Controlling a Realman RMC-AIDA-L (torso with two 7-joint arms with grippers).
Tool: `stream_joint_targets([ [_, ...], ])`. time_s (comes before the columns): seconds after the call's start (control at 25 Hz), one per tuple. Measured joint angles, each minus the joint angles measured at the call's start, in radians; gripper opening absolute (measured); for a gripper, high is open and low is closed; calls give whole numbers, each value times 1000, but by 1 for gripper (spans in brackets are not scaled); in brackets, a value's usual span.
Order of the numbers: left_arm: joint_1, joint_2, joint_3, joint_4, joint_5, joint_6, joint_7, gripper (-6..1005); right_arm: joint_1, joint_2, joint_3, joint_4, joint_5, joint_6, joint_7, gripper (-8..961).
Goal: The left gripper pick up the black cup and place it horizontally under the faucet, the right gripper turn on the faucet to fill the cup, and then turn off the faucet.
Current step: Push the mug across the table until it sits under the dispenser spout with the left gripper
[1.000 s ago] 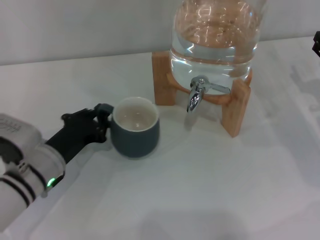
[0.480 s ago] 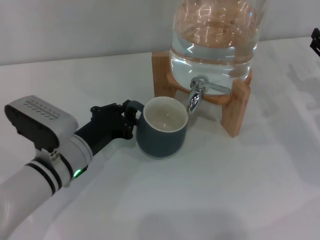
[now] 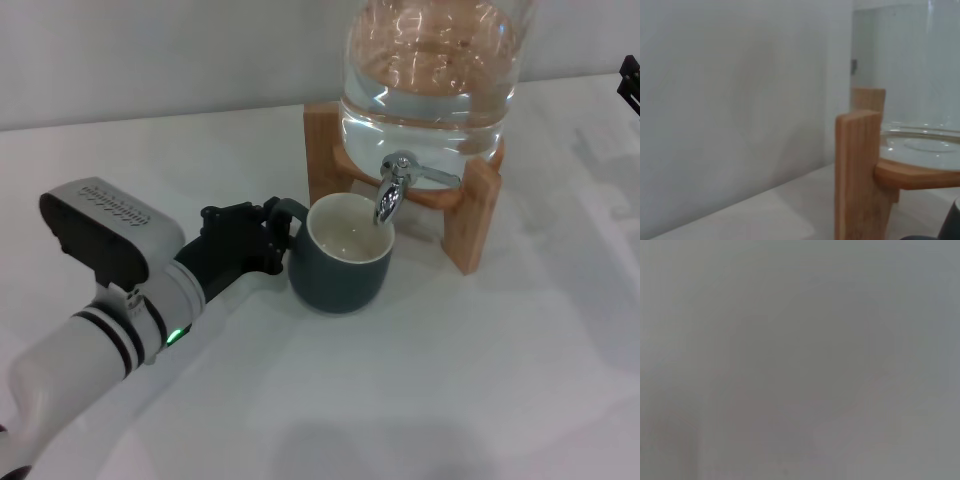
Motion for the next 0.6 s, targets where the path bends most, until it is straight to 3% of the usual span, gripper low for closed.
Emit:
stream_joint_targets([
  [0.4,-8,-5,1,22,9,-32,12,107,0,0,0,0,0,0,1,842],
  [0.6,-4,-8,9,22,8,-32,104,106,1,0,0,0,0,0,2,842],
])
